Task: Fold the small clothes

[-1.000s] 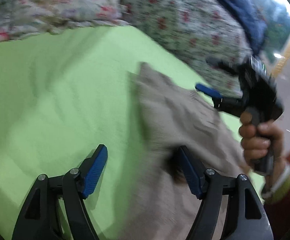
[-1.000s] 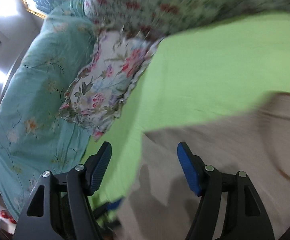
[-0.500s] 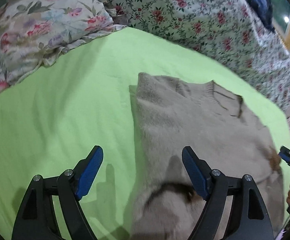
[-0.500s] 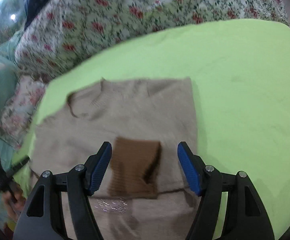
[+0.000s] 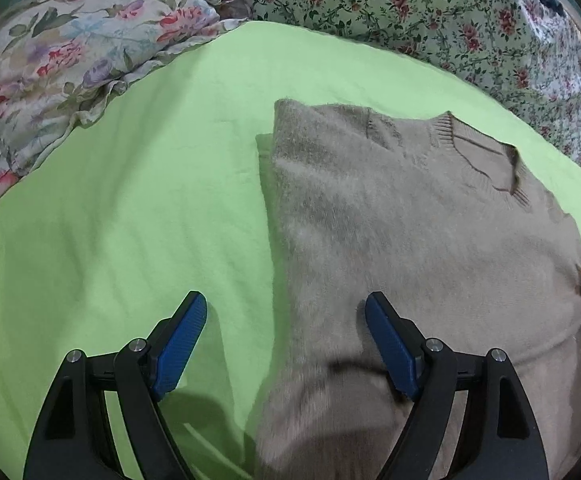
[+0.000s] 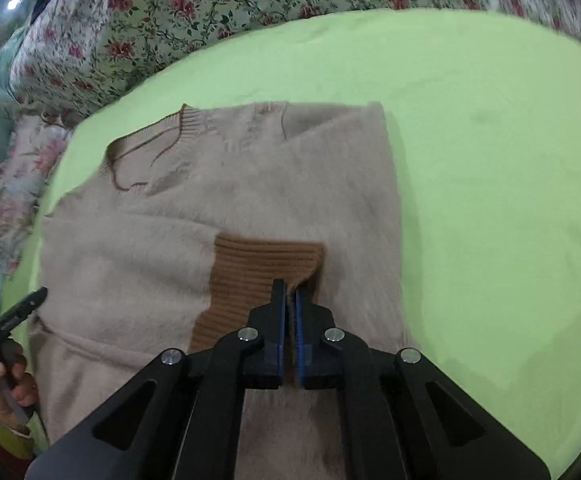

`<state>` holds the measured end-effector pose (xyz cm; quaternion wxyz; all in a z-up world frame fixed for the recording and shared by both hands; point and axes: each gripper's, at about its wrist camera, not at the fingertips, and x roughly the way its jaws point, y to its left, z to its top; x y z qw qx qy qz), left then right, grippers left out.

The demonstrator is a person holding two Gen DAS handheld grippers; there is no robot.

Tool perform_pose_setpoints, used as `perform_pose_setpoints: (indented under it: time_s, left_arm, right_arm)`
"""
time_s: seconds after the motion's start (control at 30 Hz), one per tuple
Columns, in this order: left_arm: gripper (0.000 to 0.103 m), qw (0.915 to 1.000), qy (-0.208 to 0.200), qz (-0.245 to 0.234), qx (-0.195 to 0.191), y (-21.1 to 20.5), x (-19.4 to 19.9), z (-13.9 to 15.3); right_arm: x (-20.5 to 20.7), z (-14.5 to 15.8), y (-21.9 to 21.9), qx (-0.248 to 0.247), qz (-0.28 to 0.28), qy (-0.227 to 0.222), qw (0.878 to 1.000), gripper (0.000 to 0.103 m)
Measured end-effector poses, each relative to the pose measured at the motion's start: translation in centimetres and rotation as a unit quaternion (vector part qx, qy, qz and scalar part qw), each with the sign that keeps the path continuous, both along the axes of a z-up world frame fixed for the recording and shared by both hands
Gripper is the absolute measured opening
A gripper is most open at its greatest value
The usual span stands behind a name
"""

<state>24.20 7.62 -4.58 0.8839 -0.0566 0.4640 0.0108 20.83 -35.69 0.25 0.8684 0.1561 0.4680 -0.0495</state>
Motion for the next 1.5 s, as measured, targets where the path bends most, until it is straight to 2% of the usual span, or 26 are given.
perform_pose_setpoints:
  time_s: [0.07, 0.13, 0.2, 0.3, 0.43, 0.57, 0.73, 0.8, 0.93, 1.03, 1.17, 1.27, 1.3, 1.33, 1.37, 1.4, 1.43, 1.5]
  left_arm:
    - [0.082, 0.9999, -0.006, -0.008, -0.006, 0.2, -1.9, 0.8]
    - [0.082, 0.9995, -0.009, -0.021, -0.021, 0.5, -4.7, 1.3]
    - [0.082, 0.9983, -0.014, -0.037, -0.044, 0.7, -7.4, 1.6]
    - [0.082, 0.9934, -0.023, -0.07, -0.088, 1.4, -13.7, 1.7]
    - [0.082, 0.9873, -0.021, -0.095, -0.126, 2.3, -20.8, 1.2]
    - [0.082, 0.9781, -0.001, -0.112, -0.175, 2.7, -25.6, -0.2]
    - [0.082, 0.9726, 0.048, -0.145, -0.175, 1.1, -29.4, -3.0]
    - [0.082, 0.9701, 0.067, -0.157, -0.172, 0.5, -30.1, -4.2]
    - [0.08, 0.9659, 0.09, -0.173, -0.17, -0.4, -30.3, -6.2]
    - [0.08, 0.9606, 0.097, -0.183, -0.185, -1.1, -29.6, -7.0]
    - [0.075, 0.96, 0.11, -0.193, -0.17, -2.4, -28.5, -8.1]
    - [0.064, 0.9594, 0.115, -0.199, -0.164, -3.1, -28.0, -8.8]
    - [0.057, 0.9601, 0.113, -0.199, -0.16, -3.2, -27.7, -9.0]
    - [0.048, 0.9608, 0.112, -0.199, -0.157, -3.2, -27.6, -9.1]
    - [0.042, 0.9614, 0.11, -0.198, -0.156, -3.1, -27.7, -9.1]
    - [0.025, 0.9618, 0.108, -0.198, -0.156, -2.9, -27.8, -9.1]
    - [0.013, 0.962, 0.105, -0.197, -0.157, -2.7, -28.1, -9.0]
    - [0.008, 0.9615, 0.098, -0.199, -0.163, -2.1, -28.7, -8.8]
  right_arm:
    - [-2.1, 1.3, 0.1, 0.005, -0.001, -0.021, 1.0, 0.017]
    - [-4.5, 2.5, 0.4, 0.02, 0.004, -0.044, 0.999, 0.044]
    - [-7.0, 3.2, 0.9, 0.033, 0.011, -0.062, 0.997, 0.06]
    - [-11.9, 4.2, 1.6, 0.068, 0.044, -0.089, 0.993, 0.063]
    - [-17.8, 3.5, 2.0, 0.128, 0.085, -0.102, 0.983, 0.064]
    - [-22.9, 2.1, 2.5, 0.128, 0.098, -0.084, 0.983, 0.064]
    - [-28.0, 1.5, 2.3, 0.134, 0.12, -0.069, 0.981, 0.064]
    - [-29.6, 1.2, 2.6, 0.119, 0.14, -0.051, 0.982, 0.064]
    - [-32.2, -0.3, 2.8, 0.083, 0.158, 0.016, 0.984, 0.064]
    - [-32.8, -2.1, 3.2, 0.074, 0.167, 0.047, 0.982, 0.064]
    - [-32.0, -4.6, 4.0, 0.078, 0.173, 0.069, 0.979, 0.064]
    - [-31.0, -6.4, 4.7, 0.093, 0.174, 0.072, 0.978, 0.064]
    - [-30.7, -6.6, 4.9, 0.095, 0.177, 0.069, 0.977, 0.06]
    - [-30.7, -6.7, 5.3, 0.094, 0.182, 0.064, 0.977, 0.043]
    - [-30.5, -6.8, 5.6, 0.089, 0.19, 0.06, 0.976, 0.033]
    - [-30.5, -6.7, 5.9, 0.084, 0.195, 0.061, 0.975, 0.018]
    - [-30.6, -6.6, 6.1, 0.08, 0.2, 0.061, 0.975, 0.011]
    - [-30.8, -5.9, 6.5, 0.075, 0.217, 0.06, 0.971, 0.01]
